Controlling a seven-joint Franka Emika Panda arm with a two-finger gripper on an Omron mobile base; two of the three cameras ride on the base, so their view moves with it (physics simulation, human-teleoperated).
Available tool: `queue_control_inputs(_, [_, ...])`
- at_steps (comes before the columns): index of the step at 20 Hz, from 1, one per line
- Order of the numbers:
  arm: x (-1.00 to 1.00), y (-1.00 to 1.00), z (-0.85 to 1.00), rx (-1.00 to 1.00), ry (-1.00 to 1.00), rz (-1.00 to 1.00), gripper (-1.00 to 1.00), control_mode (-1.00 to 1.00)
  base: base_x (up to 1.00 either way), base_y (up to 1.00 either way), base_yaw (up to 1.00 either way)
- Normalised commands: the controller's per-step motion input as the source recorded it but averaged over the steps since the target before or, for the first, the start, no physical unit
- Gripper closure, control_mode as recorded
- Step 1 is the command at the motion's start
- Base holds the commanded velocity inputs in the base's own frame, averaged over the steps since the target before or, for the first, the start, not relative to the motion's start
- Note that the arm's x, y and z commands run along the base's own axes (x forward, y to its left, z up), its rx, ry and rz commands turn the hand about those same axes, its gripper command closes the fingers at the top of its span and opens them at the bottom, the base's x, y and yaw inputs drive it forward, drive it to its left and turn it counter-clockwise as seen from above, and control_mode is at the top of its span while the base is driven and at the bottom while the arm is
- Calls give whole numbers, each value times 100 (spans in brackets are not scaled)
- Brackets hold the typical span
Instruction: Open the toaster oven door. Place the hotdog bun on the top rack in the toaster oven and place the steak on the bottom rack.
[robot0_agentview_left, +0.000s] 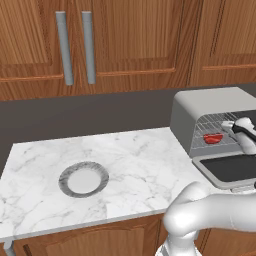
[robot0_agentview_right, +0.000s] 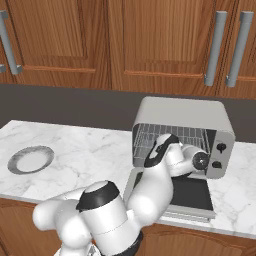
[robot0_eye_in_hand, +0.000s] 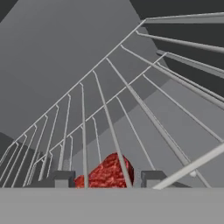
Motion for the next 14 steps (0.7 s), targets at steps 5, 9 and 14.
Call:
queue_control_inputs(5, [-54, 0, -36, 0, 7, 3, 100, -100, 0, 0, 0])
queue_control_inputs(9, [-63, 0, -31, 0, 12, 0, 100, -100, 0, 0, 0])
queue_control_inputs(14, [-69, 0, -34, 0, 8, 0, 100, -100, 0, 0, 0])
